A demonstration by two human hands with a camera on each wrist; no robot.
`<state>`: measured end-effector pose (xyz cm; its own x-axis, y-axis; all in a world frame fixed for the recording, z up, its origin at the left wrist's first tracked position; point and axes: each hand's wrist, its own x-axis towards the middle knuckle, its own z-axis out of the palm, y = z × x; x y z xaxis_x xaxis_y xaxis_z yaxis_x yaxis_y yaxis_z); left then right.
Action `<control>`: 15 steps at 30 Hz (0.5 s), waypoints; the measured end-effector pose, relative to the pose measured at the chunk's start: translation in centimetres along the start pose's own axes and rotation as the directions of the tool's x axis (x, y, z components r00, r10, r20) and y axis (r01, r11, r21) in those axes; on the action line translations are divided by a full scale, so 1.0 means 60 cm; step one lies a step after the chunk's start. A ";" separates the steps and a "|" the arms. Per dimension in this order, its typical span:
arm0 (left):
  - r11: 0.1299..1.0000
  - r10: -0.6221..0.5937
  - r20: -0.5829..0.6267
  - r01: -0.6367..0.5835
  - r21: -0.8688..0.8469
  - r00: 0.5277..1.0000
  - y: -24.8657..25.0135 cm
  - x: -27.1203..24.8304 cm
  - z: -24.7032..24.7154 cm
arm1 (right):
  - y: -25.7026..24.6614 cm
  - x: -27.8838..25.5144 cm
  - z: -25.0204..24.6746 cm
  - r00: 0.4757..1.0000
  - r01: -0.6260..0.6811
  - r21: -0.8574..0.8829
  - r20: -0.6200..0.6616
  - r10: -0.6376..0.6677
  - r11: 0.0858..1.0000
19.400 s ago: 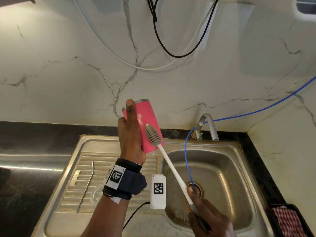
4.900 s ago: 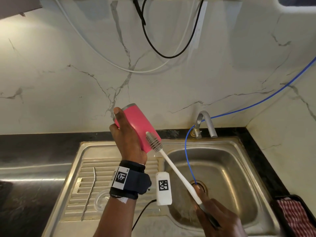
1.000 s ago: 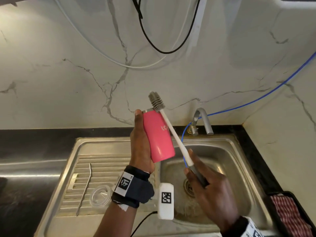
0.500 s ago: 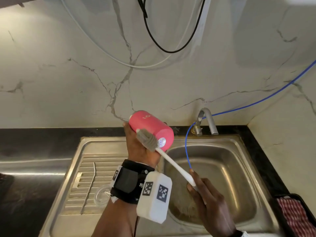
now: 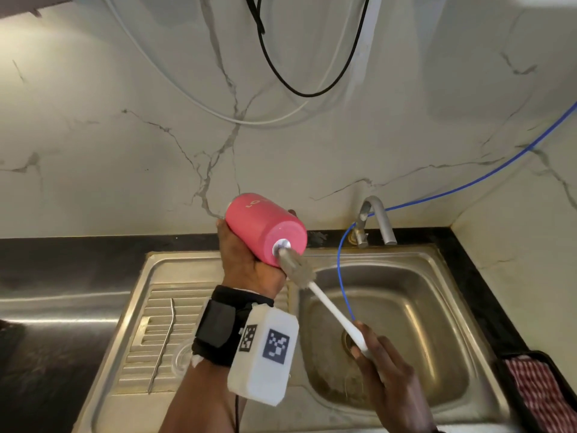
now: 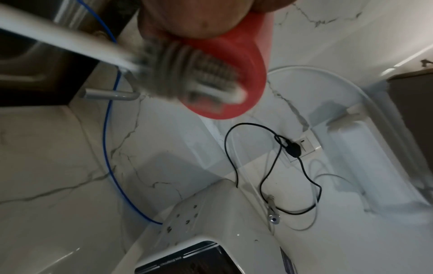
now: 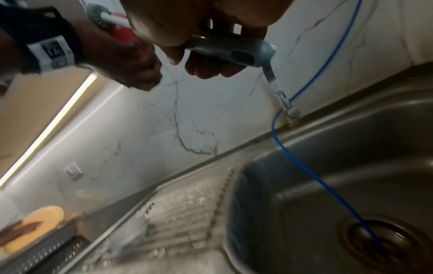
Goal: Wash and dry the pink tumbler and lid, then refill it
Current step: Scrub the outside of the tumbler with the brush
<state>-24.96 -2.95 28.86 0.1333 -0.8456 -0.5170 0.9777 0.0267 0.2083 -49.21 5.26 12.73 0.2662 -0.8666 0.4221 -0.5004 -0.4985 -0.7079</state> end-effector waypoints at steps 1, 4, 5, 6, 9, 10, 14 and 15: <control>1.000 0.007 0.012 -0.007 -0.004 1.000 0.001 -0.002 0.001 | 0.000 -0.007 -0.002 1.000 0.018 0.017 -0.001 -0.018 1.000; 0.999 -0.019 0.014 0.018 0.030 1.000 -0.016 -0.015 0.003 | -0.011 0.017 -0.003 1.000 0.017 0.004 -0.019 -0.017 1.000; 0.999 -0.028 0.002 0.028 0.044 1.000 -0.022 -0.019 0.004 | -0.016 0.024 -0.003 0.999 0.008 -0.003 -0.031 -0.008 1.000; 0.998 -0.037 0.007 0.037 0.046 0.999 -0.023 -0.023 0.007 | -0.017 0.027 -0.003 0.999 0.013 -0.010 -0.044 -0.014 1.000; 0.999 -0.048 0.045 0.048 -0.006 0.998 -0.014 -0.025 0.009 | -0.005 -0.004 -0.011 0.999 -0.001 0.010 -0.053 0.002 1.000; 0.999 -0.045 0.045 0.045 -0.001 0.998 -0.013 -0.026 0.007 | -0.002 -0.017 -0.014 0.999 0.003 0.022 -0.053 -0.002 1.000; 0.997 -0.064 0.012 0.063 0.045 0.998 -0.041 -0.022 -0.009 | -0.006 0.001 -0.012 0.998 -0.043 0.029 -0.049 0.045 0.999; 0.995 -0.066 -0.006 0.067 0.071 0.998 -0.047 -0.020 -0.015 | -0.005 0.003 -0.011 0.998 -0.045 0.025 -0.049 0.046 0.999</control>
<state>-27.73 -1.52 28.17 0.0690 -0.8424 -0.5344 0.9703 -0.0678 0.2321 -49.56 5.29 13.42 0.2019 -0.8867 0.4160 -0.4913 -0.4591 -0.7402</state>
